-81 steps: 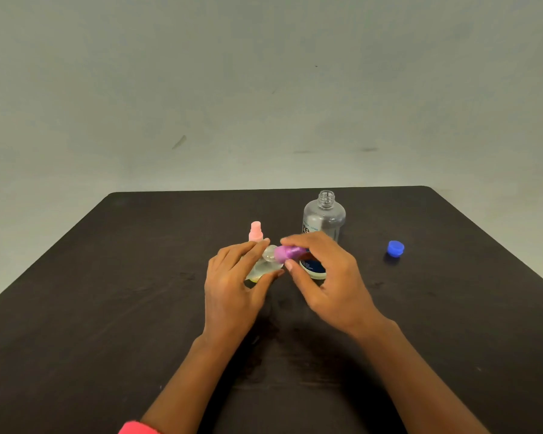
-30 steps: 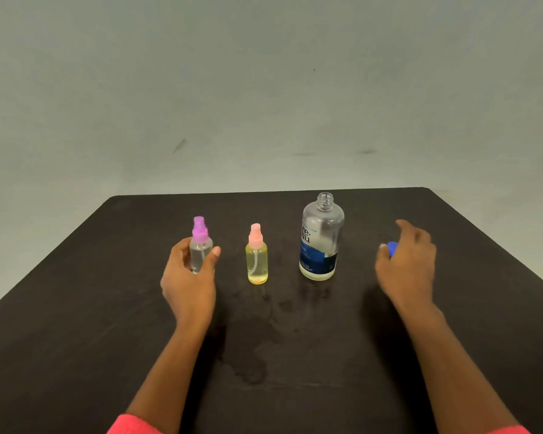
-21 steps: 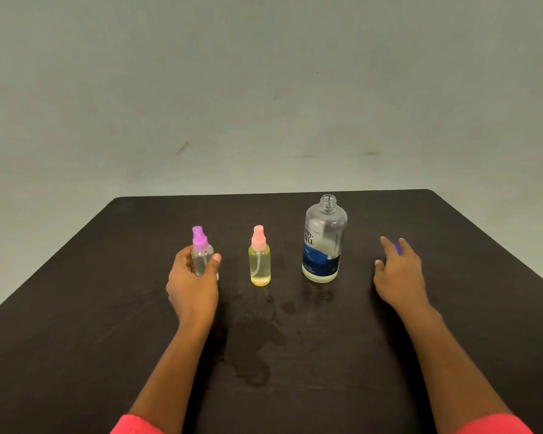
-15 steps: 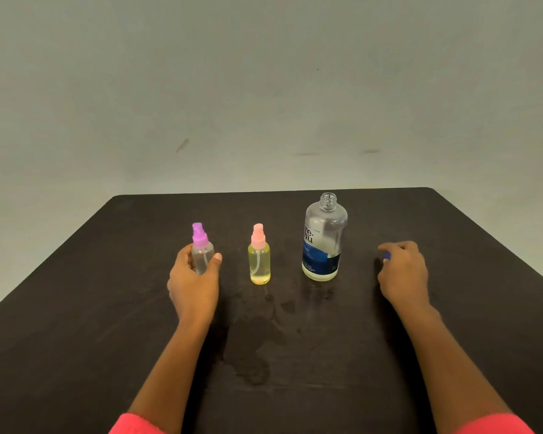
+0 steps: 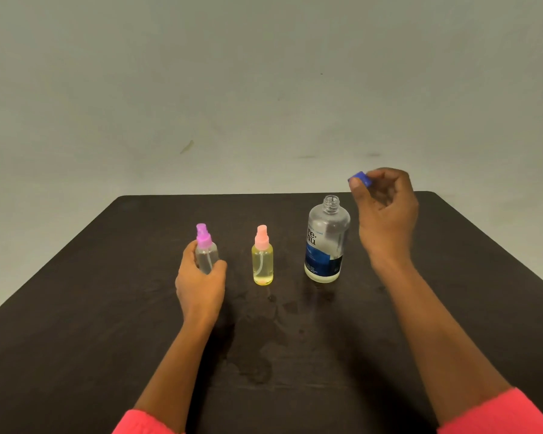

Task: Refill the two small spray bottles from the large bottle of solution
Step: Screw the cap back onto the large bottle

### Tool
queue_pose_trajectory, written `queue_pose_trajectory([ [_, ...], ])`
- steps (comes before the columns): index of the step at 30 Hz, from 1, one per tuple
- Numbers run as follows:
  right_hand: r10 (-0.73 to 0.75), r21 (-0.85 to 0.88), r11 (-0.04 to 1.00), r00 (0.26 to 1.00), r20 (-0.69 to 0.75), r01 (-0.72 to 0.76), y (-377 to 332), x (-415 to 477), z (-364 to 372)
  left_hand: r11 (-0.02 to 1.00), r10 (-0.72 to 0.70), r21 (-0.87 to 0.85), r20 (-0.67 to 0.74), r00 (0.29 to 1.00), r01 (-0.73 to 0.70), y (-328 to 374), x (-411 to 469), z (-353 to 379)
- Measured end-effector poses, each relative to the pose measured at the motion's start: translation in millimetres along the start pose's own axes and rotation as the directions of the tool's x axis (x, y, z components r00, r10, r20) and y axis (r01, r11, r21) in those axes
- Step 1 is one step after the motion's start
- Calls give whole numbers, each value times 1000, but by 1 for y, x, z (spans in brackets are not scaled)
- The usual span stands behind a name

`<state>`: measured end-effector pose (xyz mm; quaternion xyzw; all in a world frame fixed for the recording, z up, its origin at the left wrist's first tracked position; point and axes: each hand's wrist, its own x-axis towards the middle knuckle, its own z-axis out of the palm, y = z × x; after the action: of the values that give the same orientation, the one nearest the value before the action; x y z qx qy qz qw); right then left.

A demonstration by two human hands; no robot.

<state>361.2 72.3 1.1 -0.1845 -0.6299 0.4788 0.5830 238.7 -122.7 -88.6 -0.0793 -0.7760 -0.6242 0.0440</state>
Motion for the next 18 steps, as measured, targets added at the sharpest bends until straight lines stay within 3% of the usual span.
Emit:
queue_pose_trajectory([
  [4,22,64,998,997,78,-27,-1,-5,11,1000,30,-7,-5,1000,-30,1,-1,0],
  [7,14,-15,1000,988,152,-12,5,-7,15,980,200,35,-136,970,-197,9,-9,0],
  [9,-4,-98,995,980,201,24,10,-9,14,895,446,95,-215,869,-436,12,-15,1],
  [11,-12,-114,993,978,207,36,16,-10,12,749,662,160,-219,717,-643,15,-22,8],
  [14,27,-91,996,972,232,-6,20,-10,9,602,798,135,-120,590,-787,33,-35,28],
  [16,32,-101,995,961,275,-4,21,-8,7,608,792,51,34,610,-792,47,-44,44],
  [18,27,-124,992,953,300,11,21,-6,5,711,686,13,211,697,-703,61,-49,59],
])
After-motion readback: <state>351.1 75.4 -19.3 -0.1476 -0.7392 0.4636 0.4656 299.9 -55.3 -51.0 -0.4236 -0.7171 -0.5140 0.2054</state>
